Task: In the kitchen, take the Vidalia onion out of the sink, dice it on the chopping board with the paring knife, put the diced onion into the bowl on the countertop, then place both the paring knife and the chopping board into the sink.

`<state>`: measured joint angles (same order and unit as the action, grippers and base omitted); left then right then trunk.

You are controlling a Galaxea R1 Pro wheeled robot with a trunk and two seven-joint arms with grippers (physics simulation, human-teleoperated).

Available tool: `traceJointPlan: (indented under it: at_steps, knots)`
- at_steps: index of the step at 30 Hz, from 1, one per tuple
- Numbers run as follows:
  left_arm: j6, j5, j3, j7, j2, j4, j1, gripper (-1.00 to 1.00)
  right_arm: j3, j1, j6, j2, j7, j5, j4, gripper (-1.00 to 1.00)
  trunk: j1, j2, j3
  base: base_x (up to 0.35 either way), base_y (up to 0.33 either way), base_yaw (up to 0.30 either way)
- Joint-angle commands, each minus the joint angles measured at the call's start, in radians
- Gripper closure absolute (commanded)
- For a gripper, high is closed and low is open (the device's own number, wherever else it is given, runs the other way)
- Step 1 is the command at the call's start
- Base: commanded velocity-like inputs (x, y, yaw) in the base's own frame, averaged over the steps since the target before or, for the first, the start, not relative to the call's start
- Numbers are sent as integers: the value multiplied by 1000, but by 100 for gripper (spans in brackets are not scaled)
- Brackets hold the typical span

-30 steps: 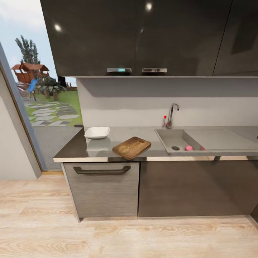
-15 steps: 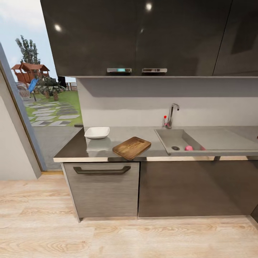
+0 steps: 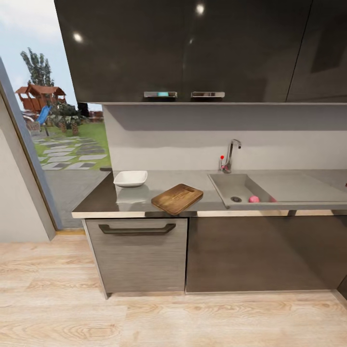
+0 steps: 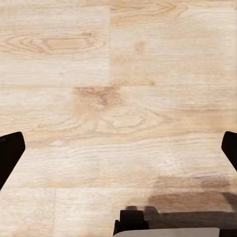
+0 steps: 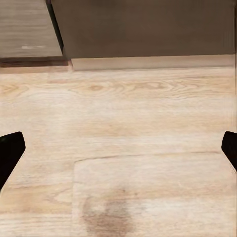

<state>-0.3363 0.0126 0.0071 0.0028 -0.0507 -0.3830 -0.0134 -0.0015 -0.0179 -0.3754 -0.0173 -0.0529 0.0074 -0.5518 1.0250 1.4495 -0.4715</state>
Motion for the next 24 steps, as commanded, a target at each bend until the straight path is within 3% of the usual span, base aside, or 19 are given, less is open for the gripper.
traceJointPlan:
  at_steps: [1,4,8,13,15,17,21,22,24]
  knots:
    - [-1,1,0,0,0,-2,0,-100,-1,0,-2,0,-5,1,-15,-100,0,0,-1,0,0,0]
    - [-1,2,0,0,0,-2,0,-100,-1,0,2,0,-12,2,-69,-100,0,0,-1,0,0,0]
    - [-1,2,-1,0,0,-3,0,-100,-1,0,56,-1,-58,2,-245,-100,0,0,-1,0,0,0]
    - [-1,2,-1,0,0,-4,0,-100,1,0,262,-2,-112,2,-480,-100,0,0,-1,0,0,0]
    - [-1,3,0,0,0,-6,0,-100,1,0,410,-1,-127,3,-654,-100,0,0,-1,0,0,0]
    - [-2,3,0,0,0,-8,0,-100,1,0,467,-1,-130,9,-731,-100,0,0,-1,0,0,0]
    - [-2,3,-1,0,0,-11,0,-100,1,0,589,-7,-135,89,-882,-100,0,0,-1,0,0,0]
    - [-3,3,-2,0,0,-14,0,-100,2,0,637,-18,-138,135,-935,-100,0,0,-1,0,0,0]
    - [-3,3,-2,0,1,-16,0,-100,3,0,686,-48,-154,186,-993,-100,0,0,-1,0,0,0]
